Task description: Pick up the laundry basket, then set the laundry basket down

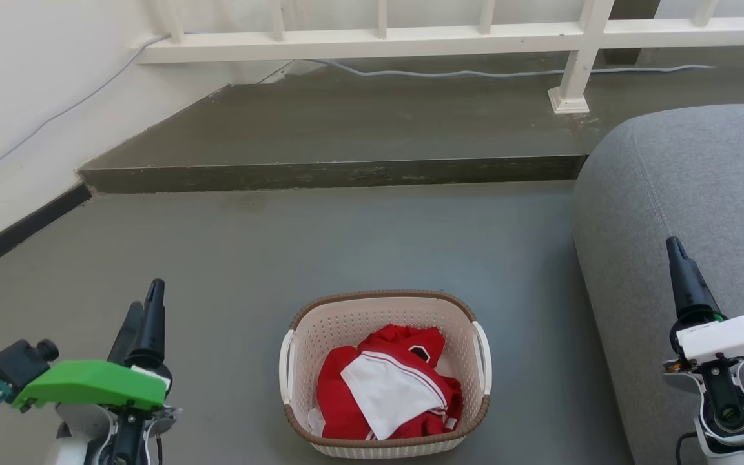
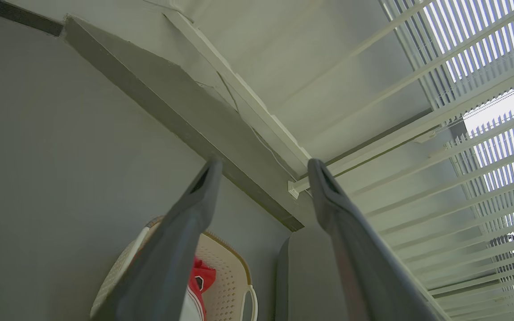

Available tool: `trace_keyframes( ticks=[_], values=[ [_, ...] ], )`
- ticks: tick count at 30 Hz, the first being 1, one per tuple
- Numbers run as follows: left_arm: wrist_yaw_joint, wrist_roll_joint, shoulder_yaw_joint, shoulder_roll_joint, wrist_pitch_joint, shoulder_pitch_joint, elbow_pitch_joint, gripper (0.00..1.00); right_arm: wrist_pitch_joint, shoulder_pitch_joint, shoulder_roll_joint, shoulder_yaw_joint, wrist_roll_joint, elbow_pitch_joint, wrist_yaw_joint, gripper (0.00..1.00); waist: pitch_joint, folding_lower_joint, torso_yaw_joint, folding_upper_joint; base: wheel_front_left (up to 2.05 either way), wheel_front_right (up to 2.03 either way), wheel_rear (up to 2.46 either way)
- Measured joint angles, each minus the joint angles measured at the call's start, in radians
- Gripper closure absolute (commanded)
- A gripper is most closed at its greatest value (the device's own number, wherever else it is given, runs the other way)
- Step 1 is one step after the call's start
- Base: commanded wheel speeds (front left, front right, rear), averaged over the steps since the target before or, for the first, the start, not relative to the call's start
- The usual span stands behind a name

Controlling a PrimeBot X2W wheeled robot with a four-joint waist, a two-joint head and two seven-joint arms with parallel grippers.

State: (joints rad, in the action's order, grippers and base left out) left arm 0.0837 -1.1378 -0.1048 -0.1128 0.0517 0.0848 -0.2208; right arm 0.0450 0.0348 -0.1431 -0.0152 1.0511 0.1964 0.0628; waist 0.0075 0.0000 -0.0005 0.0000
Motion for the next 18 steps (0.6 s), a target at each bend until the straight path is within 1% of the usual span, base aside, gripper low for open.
trace_keyframes(
  ticks=[2, 3, 6, 9, 14, 18],
  values=[
    [-0.007, 0.045, -0.011, -0.003, 0.006, 0.006, 0.010, 0.00, 0.004, 0.000, -0.012, 0.013, -0.042, -0.008, -0.005, 0.00, 0.000, 0.0000, 0.000, 0.0000, 0.00, 0.00, 0.00],
    [-0.013, 0.062, -0.018, -0.006, 0.011, 0.010, 0.012, 0.00, 0.009, 0.000, -0.016, 0.017, -0.065, -0.014, -0.012, 0.00, 0.000, 0.0000, 0.000, 0.0000, 0.00, 0.00, 0.00],
    [-0.024, 0.123, -0.035, -0.009, 0.021, 0.018, 0.026, 0.00, 0.018, 0.000, -0.019, 0.032, -0.124, -0.022, -0.022, 0.00, 0.000, 0.0000, 0.000, 0.0000, 0.00, 0.00, 0.00],
    [-0.039, 0.183, -0.057, -0.016, 0.030, 0.018, 0.036, 0.00, 0.027, 0.000, -0.023, 0.051, -0.180, -0.027, -0.039, 0.00, 0.000, 0.0000, 0.000, 0.0000, 0.00, 0.00, 0.00],
    [-0.059, 0.274, -0.084, -0.030, 0.047, 0.018, 0.041, 0.00, 0.044, -0.002, -0.027, 0.074, -0.264, -0.029, -0.054, 0.00, 0.000, 0.0000, 0.001, 0.0000, 0.00, 0.00, 0.00],
    [-0.077, 0.341, -0.098, -0.031, 0.056, 0.018, 0.045, 0.00, 0.060, -0.005, -0.029, 0.090, -0.325, -0.028, -0.065, 0.00, -0.002, 0.0000, 0.000, 0.0000, 0.00, 0.00, 0.00]
  ],
)
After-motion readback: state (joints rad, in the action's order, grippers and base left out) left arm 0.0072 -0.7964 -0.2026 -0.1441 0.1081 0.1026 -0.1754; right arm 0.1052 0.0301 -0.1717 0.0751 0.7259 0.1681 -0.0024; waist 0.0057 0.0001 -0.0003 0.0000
